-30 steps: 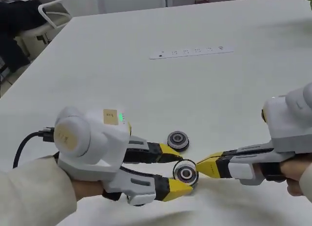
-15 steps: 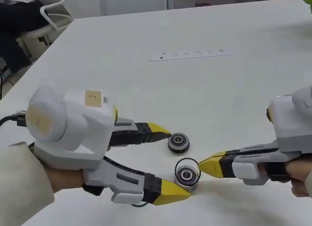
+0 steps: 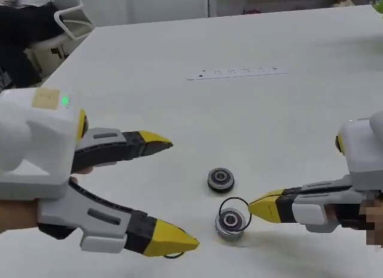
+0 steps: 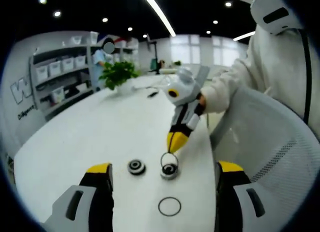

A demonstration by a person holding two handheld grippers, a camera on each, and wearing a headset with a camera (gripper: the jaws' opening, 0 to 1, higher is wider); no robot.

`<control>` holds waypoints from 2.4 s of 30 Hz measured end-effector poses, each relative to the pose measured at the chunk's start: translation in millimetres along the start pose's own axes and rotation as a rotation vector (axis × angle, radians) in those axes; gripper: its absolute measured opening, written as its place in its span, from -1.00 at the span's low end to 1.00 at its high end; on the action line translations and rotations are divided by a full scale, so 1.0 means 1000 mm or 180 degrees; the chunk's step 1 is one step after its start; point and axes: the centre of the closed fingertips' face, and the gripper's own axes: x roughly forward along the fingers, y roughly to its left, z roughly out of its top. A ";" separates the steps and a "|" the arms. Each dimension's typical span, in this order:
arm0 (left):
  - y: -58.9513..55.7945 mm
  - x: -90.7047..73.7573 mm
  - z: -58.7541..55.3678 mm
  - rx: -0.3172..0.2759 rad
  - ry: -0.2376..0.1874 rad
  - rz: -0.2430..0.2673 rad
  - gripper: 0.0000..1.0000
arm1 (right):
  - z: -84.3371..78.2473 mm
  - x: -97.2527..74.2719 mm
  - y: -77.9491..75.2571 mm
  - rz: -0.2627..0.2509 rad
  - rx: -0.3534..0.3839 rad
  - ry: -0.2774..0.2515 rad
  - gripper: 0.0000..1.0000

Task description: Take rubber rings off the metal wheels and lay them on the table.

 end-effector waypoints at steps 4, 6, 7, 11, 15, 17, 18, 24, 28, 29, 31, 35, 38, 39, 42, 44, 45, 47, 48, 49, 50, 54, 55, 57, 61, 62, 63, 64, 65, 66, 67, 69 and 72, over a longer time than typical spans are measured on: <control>0.005 -0.011 -0.005 0.0029 0.0058 0.0058 0.79 | 0.001 -0.002 0.000 -0.0010 0.0013 -0.0012 -1.00; 0.008 -0.018 -0.005 -0.0003 0.0046 0.0099 0.81 | 0.002 -0.003 0.000 -0.0011 0.0011 -0.0013 -1.00; 0.009 -0.020 -0.005 -0.0017 0.0043 0.0108 0.83 | 0.002 -0.003 0.001 -0.0009 0.0011 -0.0015 -1.00; 0.012 -0.033 -0.004 -0.0011 0.0004 0.0186 0.85 | 0.004 -0.004 0.003 0.0001 0.0005 -0.0019 -1.00; 0.012 -0.047 -0.008 -0.0048 -0.0003 0.0256 0.86 | 0.005 -0.004 0.005 0.0010 -0.0010 -0.0016 -1.00; 0.013 -0.054 -0.012 -0.0077 0.0018 0.0303 0.86 | 0.006 -0.004 0.006 0.0021 -0.0021 -0.0011 -1.00; 0.013 -0.057 -0.014 -0.0114 0.0016 0.0318 0.86 | 0.007 -0.004 0.007 0.0027 -0.0030 -0.0012 -1.00; 0.010 -0.073 -0.026 -0.0220 0.0033 0.0441 0.88 | 0.009 -0.002 0.012 0.0059 -0.0072 0.0019 -1.00; 0.009 -0.079 -0.032 -0.0274 0.0015 0.0506 0.87 | 0.011 -0.001 0.015 0.0079 -0.0093 0.0029 -1.00; 0.009 -0.081 -0.034 -0.0301 0.0006 0.0534 0.87 | 0.011 -0.001 0.016 0.0087 -0.0100 0.0032 -1.00; 0.007 -0.082 -0.035 -0.0349 -0.0031 0.0550 0.87 | 0.012 0.000 0.018 0.0098 -0.0110 0.0037 -1.00; 0.000 -0.082 -0.044 -0.0405 -0.0018 0.0560 0.87 | 0.014 0.002 0.022 0.0127 -0.0139 0.0053 -1.00; -0.003 -0.082 -0.052 -0.0459 0.0006 0.0574 0.88 | 0.016 0.003 0.024 0.0144 -0.0154 0.0060 -1.00; -0.004 -0.083 -0.057 -0.0479 0.0034 0.0579 0.87 | 0.016 0.004 0.025 0.0153 -0.0159 0.0064 -1.00; -0.007 -0.084 -0.063 -0.0543 0.0038 0.0597 0.87 | 0.017 0.005 0.028 0.0172 -0.0176 0.0084 -1.00; -0.009 -0.084 -0.065 -0.0589 0.0028 0.0596 0.88 | 0.017 0.006 0.029 0.0182 -0.0185 0.0097 -1.00; -0.011 -0.083 -0.067 -0.0607 0.0037 0.0592 0.88 | 0.017 0.007 0.030 0.0191 -0.0188 0.0106 -1.00; -0.013 -0.083 -0.071 -0.0623 0.0048 0.0593 0.88 | 0.018 0.009 0.031 0.0206 -0.0196 0.0115 -1.00; -0.013 -0.083 -0.072 -0.0638 0.0046 0.0592 0.88 | 0.018 0.010 0.033 0.0216 -0.0203 0.0121 -1.00; -0.014 -0.083 -0.072 -0.0659 0.0037 0.0590 0.88 | 0.019 0.011 0.034 0.0227 -0.0210 0.0122 -1.00; -0.015 -0.082 -0.072 -0.0675 0.0026 0.0586 0.89 | 0.019 0.012 0.035 0.0237 -0.0211 0.0125 -1.00; -0.017 -0.080 -0.073 -0.0700 0.0021 0.0564 0.90 | 0.017 0.018 0.040 0.0287 -0.0235 0.0168 -1.00; -0.018 -0.080 -0.073 -0.0703 0.0024 0.0559 0.90 | 0.017 0.019 0.041 0.0298 -0.0245 0.0179 -1.00; -0.018 -0.079 -0.073 -0.0708 0.0020 0.0553 0.90 | 0.016 0.022 0.043 0.0322 -0.0262 0.0202 -1.00; -0.020 -0.076 -0.072 -0.0722 -0.0001 0.0540 0.89 | 0.014 0.028 0.046 0.0364 -0.0286 0.0252 -1.00; -0.021 -0.076 -0.072 -0.0725 -0.0001 0.0535 0.90 | 0.014 0.030 0.047 0.0379 -0.0294 0.0274 -1.00; -0.021 -0.076 -0.072 -0.0726 -0.0002 0.0536 0.90 | 0.013 0.032 0.047 0.0387 -0.0300 0.0286 -1.00; -0.021 -0.076 -0.071 -0.0729 -0.0004 0.0535 0.90 | 0.012 0.033 0.048 0.0401 -0.0311 0.0307 -1.00; -0.022 -0.076 -0.071 -0.0733 -0.0006 0.0532 0.90 | 0.012 0.035 0.049 0.0410 -0.0320 0.0322 -1.00; -0.022 -0.076 -0.071 -0.0733 -0.0012 0.0532 0.89 | 0.011 0.036 0.049 0.0416 -0.0328 0.0336 -1.00; -0.022 -0.076 -0.070 -0.0735 -0.0015 0.0536 0.89 | 0.010 0.038 0.049 0.0422 -0.0336 0.0355 -1.00; -0.022 -0.076 -0.070 -0.0745 -0.0019 0.0538 0.89 | 0.009 0.041 0.049 0.0437 -0.0340 0.0379 -1.00; -0.022 -0.076 -0.070 -0.0755 -0.0028 0.0542 0.89 | 0.008 0.044 0.049 0.0457 -0.0357 0.0417 -1.00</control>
